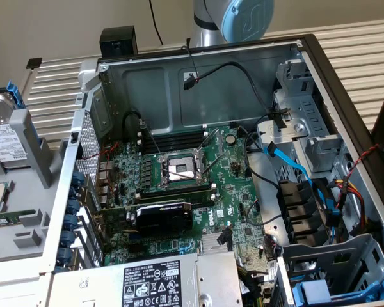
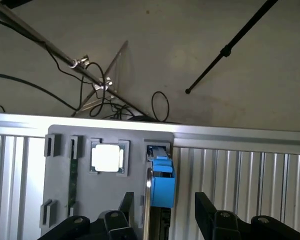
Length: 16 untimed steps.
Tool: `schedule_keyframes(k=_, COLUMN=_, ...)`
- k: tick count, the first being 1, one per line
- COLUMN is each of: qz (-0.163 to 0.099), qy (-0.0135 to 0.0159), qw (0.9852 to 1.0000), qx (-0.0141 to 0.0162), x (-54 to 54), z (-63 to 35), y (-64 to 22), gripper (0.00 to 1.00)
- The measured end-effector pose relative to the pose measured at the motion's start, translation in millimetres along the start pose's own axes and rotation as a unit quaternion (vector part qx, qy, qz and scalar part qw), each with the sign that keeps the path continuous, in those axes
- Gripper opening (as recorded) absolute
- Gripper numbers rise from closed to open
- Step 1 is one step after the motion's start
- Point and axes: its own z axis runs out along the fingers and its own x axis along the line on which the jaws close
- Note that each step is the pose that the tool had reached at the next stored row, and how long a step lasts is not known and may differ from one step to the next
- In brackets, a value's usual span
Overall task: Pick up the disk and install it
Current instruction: 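Pick up the disk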
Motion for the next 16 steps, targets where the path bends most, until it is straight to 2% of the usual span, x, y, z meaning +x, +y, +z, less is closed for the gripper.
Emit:
schedule_keyframes(k=9, qz=0.001, qy=-0.0003, qw=1.0000, qx=0.0001, x=7.6, z=16.5, y=0.1, gripper=0.60)
schedule_keyframes(k=16, qz=0.001, qy=-0.0033, qw=1.0000, qx=0.0003, x=7.5, z=29.0, y=-0.3, gripper=0.60)
